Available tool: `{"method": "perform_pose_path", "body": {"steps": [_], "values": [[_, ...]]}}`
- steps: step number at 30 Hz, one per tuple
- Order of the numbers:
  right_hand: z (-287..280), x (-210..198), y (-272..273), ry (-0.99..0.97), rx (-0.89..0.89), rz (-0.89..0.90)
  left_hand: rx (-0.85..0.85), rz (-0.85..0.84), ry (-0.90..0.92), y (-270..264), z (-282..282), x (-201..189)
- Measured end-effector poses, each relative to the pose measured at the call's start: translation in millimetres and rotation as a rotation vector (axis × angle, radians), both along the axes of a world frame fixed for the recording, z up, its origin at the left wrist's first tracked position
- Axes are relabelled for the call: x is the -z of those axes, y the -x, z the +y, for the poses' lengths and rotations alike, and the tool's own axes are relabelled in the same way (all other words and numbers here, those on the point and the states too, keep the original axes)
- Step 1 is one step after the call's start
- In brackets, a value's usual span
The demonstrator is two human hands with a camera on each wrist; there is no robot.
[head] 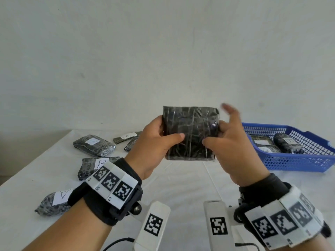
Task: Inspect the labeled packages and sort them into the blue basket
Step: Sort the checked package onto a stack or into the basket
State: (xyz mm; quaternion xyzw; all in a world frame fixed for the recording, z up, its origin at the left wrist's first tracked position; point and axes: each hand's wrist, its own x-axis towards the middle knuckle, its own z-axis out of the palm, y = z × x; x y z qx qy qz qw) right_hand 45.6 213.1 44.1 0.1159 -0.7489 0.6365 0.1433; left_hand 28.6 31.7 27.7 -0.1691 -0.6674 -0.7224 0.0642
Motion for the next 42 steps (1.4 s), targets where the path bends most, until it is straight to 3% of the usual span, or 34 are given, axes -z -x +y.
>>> {"method": "perform_pose_path", "body": {"steps": [1,3,6,8,17,24,35,38,42], "values": [[-0.1,1.4,1.0,-0.100,0.033,0.022,-0.015,0.023,0.010,-0.3,-0.2,-0.8],[-3.6,2.3,-1.2,-0.107,0.027,0.051,-0.010,0.073,-0.017,-3.7,1.8,-3.4],[-13.7,-3.7,-9.9,0.226,-0.128,0.059,0.067,0.145,-0.180,-13.7,5.0,-12.4],[-16.9,-6.3,-12.2,0.335,-0.182,0.062,0.082,0.176,-0.228,-17.2,5.6,-16.0],[-27.1,-12.6,-19.3,0.209,-0.070,0.261,-0.007,0.309,-0.203,-18.6,10.9,-18.2],[-27.8,-11.5,-16.2,0.211,-0.059,0.264,0.029,0.318,-0.214,-16.8,9.0,-16.5],[-17.6,-13.9,-8.9,0.431,-0.219,0.112,0.159,0.116,-0.437,-13.0,7.5,-16.7],[-14.7,-12.8,-9.2,0.270,-0.226,0.131,0.112,0.038,-0.421,-9.8,5.0,-16.9],[-10.2,-2.7,-10.2,-0.158,0.061,0.437,0.020,-0.102,-0.139,0.5,-2.6,-17.8]]}}
